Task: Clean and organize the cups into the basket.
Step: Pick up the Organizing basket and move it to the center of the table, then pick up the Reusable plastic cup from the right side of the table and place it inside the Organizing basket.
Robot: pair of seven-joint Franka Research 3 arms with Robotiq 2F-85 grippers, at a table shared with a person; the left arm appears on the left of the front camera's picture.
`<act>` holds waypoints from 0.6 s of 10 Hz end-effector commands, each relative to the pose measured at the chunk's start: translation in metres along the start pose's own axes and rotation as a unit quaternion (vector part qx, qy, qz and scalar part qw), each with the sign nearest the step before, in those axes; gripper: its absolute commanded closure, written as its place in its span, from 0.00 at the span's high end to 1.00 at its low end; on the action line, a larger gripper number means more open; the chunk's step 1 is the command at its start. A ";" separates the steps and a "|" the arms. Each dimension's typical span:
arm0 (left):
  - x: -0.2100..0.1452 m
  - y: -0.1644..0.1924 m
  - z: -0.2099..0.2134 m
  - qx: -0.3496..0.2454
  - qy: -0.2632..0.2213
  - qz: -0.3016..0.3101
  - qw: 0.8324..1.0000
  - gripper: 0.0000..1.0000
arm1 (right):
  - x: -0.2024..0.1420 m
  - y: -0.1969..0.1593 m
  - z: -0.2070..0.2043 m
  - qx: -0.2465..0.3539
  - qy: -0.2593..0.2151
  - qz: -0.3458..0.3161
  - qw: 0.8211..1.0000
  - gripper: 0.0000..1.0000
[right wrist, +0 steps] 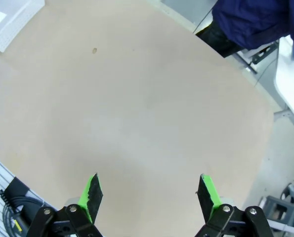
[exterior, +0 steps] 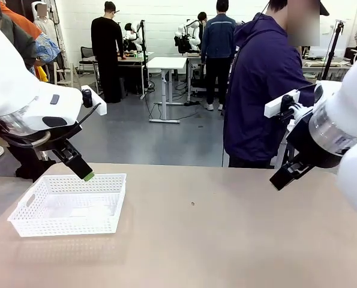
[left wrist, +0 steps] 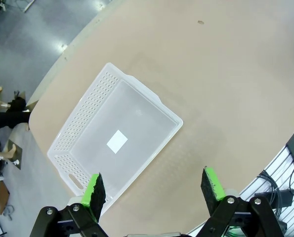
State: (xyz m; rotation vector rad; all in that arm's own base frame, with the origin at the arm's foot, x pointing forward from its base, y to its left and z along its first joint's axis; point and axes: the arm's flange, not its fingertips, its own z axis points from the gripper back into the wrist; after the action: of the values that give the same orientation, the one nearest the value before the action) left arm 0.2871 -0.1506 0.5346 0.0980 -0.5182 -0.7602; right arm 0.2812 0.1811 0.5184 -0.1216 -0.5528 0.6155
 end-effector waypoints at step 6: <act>-0.032 0.098 0.006 -0.416 -0.137 0.266 0.859 1.00 | -0.040 -0.144 0.005 0.556 -0.138 -0.276 0.772 1.00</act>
State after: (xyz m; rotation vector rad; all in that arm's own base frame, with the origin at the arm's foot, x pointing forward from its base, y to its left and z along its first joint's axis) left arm 0.3212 -0.0686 0.5495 -0.5132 -0.5036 -0.5857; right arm 0.3153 0.0607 0.5449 0.6471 -0.5755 0.5022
